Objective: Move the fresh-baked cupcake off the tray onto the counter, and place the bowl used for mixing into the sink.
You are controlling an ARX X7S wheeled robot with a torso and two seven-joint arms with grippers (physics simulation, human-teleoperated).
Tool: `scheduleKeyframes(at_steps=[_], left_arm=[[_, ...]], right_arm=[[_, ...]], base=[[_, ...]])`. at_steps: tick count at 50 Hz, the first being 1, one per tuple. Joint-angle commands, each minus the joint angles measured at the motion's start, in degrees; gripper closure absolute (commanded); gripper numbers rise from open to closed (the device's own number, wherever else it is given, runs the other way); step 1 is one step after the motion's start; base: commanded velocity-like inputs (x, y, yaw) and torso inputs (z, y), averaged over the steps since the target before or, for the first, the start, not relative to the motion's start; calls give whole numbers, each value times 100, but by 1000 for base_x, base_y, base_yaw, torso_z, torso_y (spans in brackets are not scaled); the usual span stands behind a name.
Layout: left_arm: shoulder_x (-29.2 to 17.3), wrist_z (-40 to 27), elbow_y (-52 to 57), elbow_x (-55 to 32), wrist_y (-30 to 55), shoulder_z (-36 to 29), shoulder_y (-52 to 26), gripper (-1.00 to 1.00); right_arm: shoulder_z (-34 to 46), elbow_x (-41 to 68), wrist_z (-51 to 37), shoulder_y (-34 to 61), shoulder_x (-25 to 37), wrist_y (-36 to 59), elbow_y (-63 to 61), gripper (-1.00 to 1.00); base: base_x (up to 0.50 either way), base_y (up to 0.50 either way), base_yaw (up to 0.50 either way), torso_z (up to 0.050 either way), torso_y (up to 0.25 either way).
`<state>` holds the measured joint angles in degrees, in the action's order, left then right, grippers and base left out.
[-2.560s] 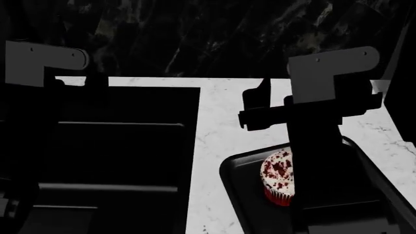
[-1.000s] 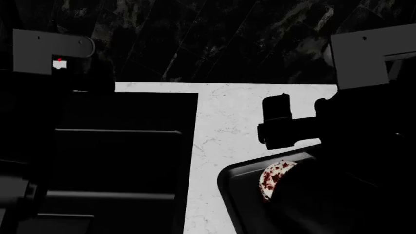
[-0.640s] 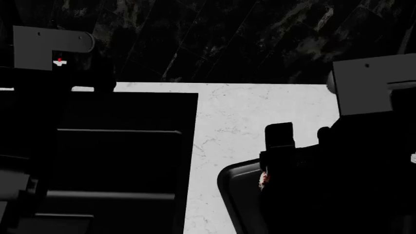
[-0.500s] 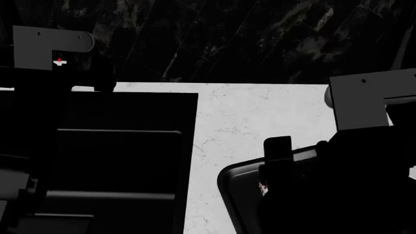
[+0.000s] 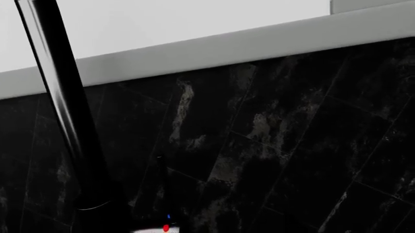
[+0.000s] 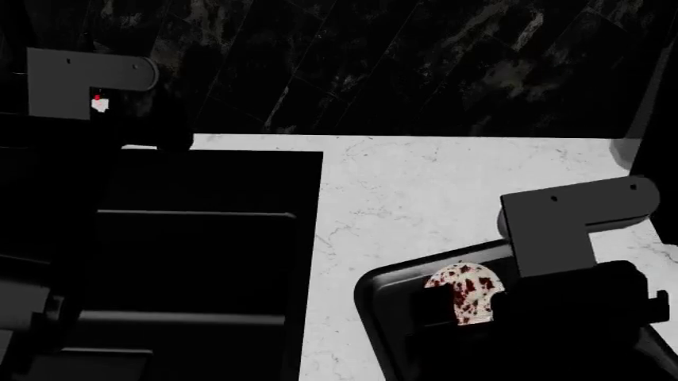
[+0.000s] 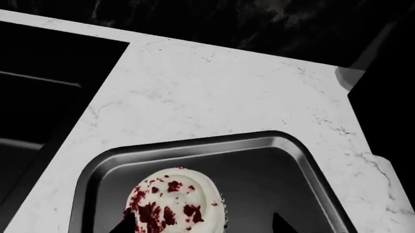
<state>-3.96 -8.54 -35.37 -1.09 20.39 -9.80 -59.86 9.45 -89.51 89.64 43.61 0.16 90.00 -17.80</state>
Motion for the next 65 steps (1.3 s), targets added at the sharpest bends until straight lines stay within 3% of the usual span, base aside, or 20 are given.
scheduleKeyframes(at_steps=[1, 23, 65], left_arm=[[-23, 42, 90, -114, 44, -23, 23, -100], [-77, -18, 303, -229, 155, -168, 84, -100], [-170, -134, 287, -458, 120, -320, 90, -100]], right_arm=[[168, 39, 36, -194, -16, -1, -190, -100], [209, 195, 35, -617, -15, -1, -361, -100], [190, 219, -1, -343, 59, -86, -38, -100]], base=[[0, 0, 0, 0, 0], [0, 0, 0, 0, 0], [0, 0, 0, 0, 0]])
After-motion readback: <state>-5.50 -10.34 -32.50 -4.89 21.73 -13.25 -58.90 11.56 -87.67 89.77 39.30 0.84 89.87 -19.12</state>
